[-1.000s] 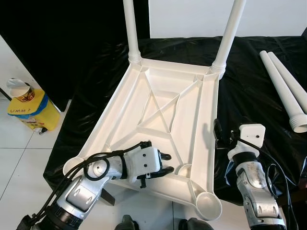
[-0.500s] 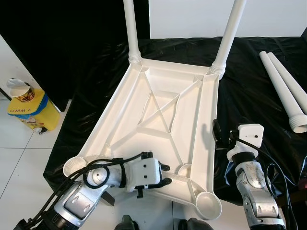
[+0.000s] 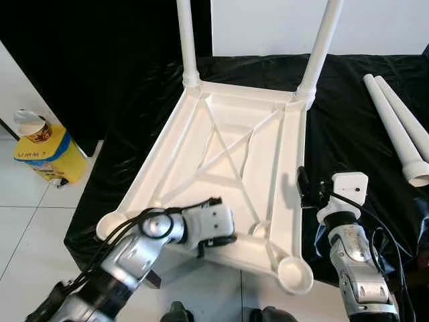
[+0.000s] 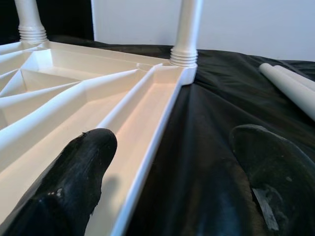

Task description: Building children table

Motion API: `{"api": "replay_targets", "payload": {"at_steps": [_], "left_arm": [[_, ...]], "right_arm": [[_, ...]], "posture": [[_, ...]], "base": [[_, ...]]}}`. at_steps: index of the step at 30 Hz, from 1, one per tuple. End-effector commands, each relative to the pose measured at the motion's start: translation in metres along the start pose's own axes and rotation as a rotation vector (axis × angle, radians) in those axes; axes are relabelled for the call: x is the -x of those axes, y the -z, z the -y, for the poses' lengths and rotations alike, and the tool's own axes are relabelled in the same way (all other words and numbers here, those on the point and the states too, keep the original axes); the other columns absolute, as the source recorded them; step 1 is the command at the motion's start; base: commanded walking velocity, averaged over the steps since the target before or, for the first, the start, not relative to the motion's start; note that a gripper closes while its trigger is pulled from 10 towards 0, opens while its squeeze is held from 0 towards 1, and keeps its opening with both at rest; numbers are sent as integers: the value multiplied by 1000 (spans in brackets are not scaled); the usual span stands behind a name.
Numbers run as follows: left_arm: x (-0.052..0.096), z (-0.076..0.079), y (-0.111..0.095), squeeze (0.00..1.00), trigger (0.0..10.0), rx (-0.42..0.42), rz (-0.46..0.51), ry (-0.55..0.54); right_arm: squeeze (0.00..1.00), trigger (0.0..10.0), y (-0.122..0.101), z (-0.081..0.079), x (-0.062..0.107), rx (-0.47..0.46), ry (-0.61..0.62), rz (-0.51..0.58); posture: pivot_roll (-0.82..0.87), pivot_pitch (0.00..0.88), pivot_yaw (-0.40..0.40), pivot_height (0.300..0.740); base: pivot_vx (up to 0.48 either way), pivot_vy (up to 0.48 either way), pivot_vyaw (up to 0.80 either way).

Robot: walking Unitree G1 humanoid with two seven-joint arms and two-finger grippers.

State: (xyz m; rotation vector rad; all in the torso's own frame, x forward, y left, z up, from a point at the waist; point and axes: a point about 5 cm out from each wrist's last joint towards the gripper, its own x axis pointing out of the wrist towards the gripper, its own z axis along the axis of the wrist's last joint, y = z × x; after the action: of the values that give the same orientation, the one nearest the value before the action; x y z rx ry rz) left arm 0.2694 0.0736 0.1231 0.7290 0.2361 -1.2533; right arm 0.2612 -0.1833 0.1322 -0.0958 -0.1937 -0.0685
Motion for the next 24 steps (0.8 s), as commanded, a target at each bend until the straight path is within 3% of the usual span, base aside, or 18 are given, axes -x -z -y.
{"api": "replay_targets", "payload": {"at_steps": [1,4,10,18,24], "left_arm": [[6,-33,1,0,10000,63,-19,-370],[6,-39,-1,0,10000,83,-14,-399],[-1,-66,-17,0,10000,146,20,-522],[-19,-80,-38,0,10000,180,51,-584],[-25,-80,-52,0,10000,163,99,-569]], "right_arm": [[0,10000,-1,1,0,-7,16,-5],[0,10000,-1,1,-1,-8,18,-5],[0,10000,-1,-1,-3,-14,30,-5],[0,10000,0,1,-8,-14,67,-21],[0,10000,1,3,-10,-19,92,-30]], "posture": [[8,102,-1,740],[8,102,-1,740],[11,101,-3,740],[12,102,0,740],[6,102,5,740]], "base": [[0,0,0],[0,0,0],[0,0,0],[0,0,0],[0,0,0]]}}
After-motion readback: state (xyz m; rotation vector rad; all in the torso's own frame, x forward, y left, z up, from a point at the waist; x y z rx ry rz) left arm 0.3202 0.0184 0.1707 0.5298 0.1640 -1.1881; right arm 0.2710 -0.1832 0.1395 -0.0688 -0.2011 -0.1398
